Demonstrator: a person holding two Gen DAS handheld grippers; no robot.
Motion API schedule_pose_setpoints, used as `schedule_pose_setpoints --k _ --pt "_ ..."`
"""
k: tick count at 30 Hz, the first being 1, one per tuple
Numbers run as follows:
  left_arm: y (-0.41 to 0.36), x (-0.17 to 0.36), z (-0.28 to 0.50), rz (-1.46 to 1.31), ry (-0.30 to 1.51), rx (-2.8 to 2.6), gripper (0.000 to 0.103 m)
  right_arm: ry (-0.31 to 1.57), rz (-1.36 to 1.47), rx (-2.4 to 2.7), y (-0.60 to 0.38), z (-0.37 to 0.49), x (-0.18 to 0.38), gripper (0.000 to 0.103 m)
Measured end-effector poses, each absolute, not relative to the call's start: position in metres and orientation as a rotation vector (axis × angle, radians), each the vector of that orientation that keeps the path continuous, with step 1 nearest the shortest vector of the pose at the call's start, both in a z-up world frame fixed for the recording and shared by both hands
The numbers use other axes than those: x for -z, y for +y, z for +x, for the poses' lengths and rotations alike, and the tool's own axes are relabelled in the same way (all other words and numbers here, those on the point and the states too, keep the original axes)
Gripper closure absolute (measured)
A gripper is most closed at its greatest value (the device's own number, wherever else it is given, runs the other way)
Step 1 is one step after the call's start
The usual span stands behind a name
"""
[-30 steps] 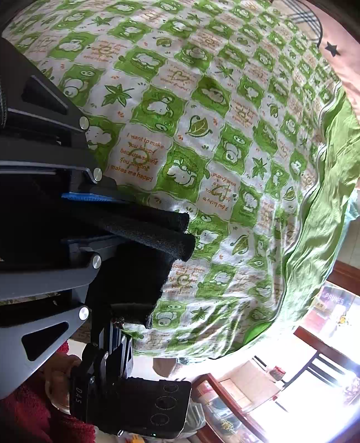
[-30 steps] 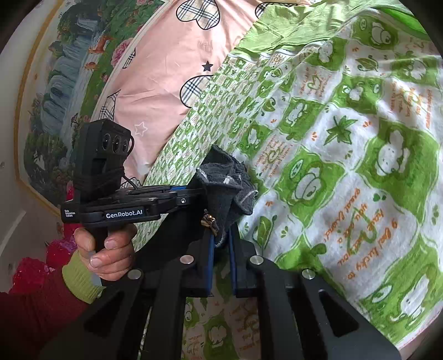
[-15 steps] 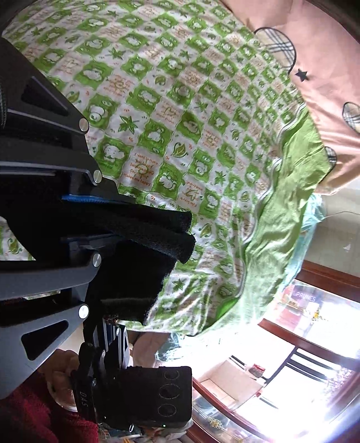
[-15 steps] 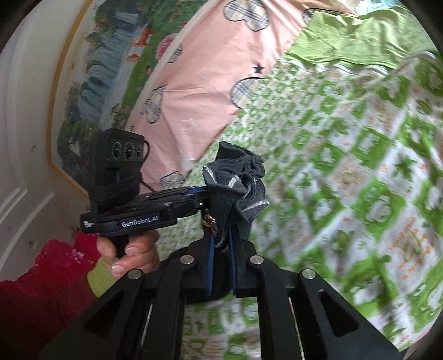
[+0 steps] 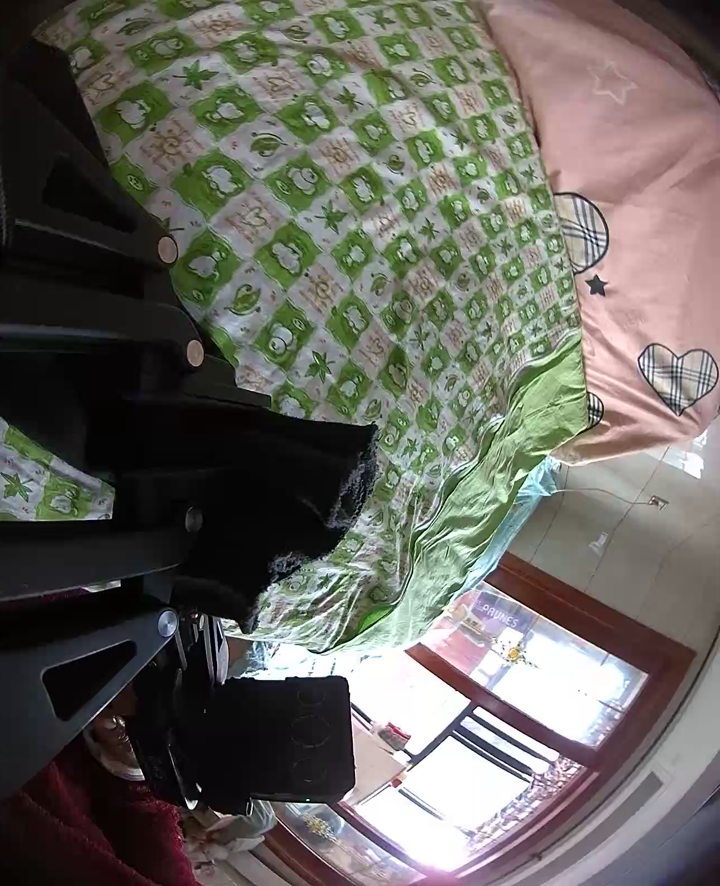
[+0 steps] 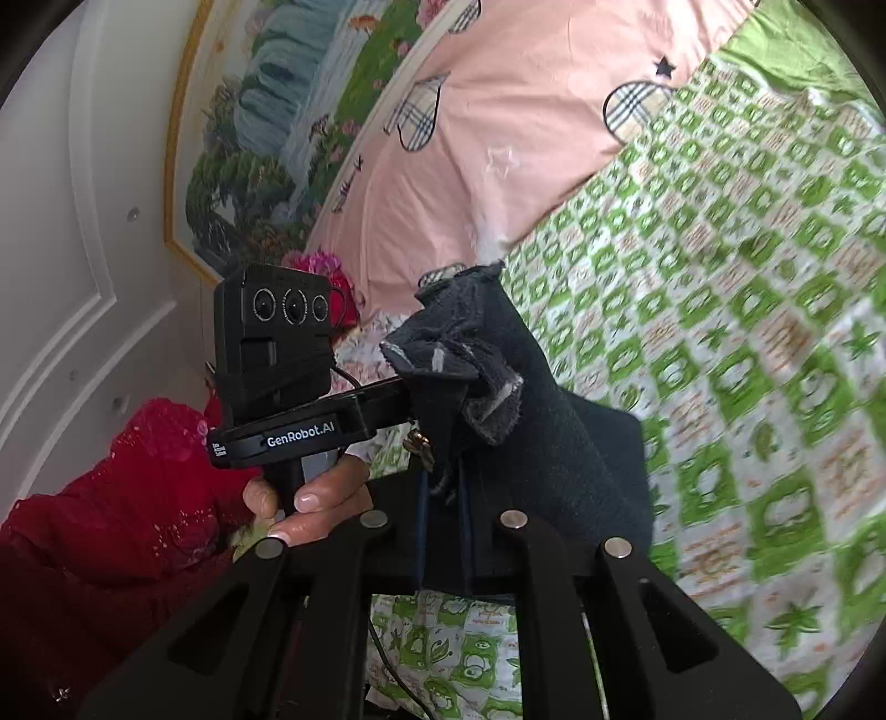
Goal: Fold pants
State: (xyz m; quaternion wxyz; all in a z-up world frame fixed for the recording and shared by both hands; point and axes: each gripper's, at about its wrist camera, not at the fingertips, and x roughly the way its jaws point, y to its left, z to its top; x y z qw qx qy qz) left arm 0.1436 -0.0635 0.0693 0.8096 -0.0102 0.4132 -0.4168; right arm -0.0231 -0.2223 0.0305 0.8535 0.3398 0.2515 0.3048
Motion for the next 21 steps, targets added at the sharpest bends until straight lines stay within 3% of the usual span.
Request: schedule_pose_setpoints --k 11,14,21 --pt "0.011 -0.007 0.152 -0.147 0.963 0.837 0.087 0.837 0.6 -0.665 -0.162 0.028 0.001 0.092" --pt "0.025 0.007 0.157 -0.156 1.021 0.795 0.093 0.939 0.51 -0.66 -0.14 0.042 0.007 0.092" --pt "0.063 0.032 0.153 -0.298 1.15 0.747 0.095 1.102 0.397 -0.635 -0.116 0.048 0.015 0.087"
